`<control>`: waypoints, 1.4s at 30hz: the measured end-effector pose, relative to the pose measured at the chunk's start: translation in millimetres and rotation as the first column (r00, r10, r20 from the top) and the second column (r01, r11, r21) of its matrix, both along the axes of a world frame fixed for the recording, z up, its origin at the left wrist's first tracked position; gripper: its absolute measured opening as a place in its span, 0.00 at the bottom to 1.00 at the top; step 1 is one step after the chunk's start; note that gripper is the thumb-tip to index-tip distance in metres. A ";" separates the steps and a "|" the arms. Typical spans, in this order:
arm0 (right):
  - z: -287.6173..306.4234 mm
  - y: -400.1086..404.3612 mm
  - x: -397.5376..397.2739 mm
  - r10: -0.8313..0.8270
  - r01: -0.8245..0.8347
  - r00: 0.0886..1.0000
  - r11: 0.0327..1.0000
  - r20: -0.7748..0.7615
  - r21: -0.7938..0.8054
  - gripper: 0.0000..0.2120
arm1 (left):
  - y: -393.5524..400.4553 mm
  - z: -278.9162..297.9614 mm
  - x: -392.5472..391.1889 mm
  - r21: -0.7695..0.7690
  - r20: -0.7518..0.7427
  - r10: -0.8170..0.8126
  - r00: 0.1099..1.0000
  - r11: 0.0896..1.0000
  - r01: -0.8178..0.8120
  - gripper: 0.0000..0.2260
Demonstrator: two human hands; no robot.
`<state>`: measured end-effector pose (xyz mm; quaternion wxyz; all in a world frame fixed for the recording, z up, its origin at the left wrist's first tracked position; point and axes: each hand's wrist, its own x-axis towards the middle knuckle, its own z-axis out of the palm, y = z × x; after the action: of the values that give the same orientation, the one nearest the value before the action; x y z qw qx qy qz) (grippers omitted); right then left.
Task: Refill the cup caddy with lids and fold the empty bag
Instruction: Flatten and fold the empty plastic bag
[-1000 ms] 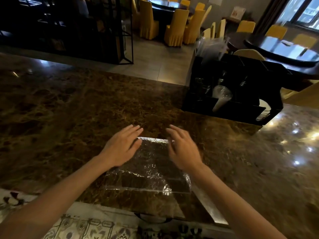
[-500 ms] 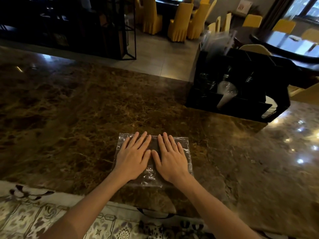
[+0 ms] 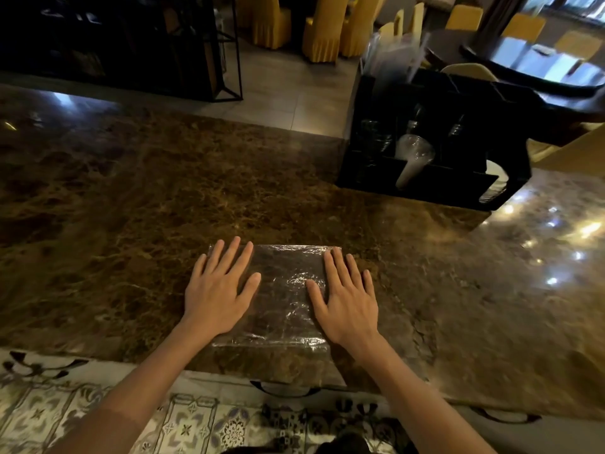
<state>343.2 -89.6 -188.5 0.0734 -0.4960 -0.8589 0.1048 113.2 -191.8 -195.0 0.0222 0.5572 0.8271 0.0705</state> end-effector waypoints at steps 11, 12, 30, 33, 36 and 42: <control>-3.2 3.5 31.3 0.024 -0.024 1.000 1.000 0.014 0.013 0.34 | -2.2 12.9 -5.3 -0.080 0.011 0.039 0.999 0.996 -0.038 0.32; -3.3 3.7 31.0 0.025 -0.025 1.000 1.000 0.015 0.012 0.34 | 2.6 17.3 -5.9 -0.076 0.018 0.044 0.999 0.996 -0.043 0.30; -1.7 0.4 35.2 0.020 -0.022 0.981 1.000 -0.193 -0.009 0.34 | 102.2 92.7 -35.3 -0.226 0.707 -0.185 0.683 0.856 0.466 0.07; 4.6 1.3 43.7 -0.070 0.015 0.885 0.992 -0.460 -0.122 0.33 | 93.6 90.6 -42.8 -0.152 0.765 -0.174 0.620 0.887 0.437 0.07; 12.0 1.1 52.6 -0.197 0.007 0.723 0.960 -0.662 -0.279 0.28 | 82.7 89.5 -54.3 -0.059 0.845 -0.140 0.516 0.934 0.352 0.09; 17.7 -3.8 49.9 -0.444 -0.106 0.430 0.840 -0.786 -0.533 0.41 | 61.4 78.8 -66.3 0.143 0.925 -0.161 0.343 0.987 0.077 0.12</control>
<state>393.1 -93.3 -170.8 0.3891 -0.4534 -0.5721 0.5619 46.9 -130.4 -116.2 0.4729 0.4770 0.6215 0.4032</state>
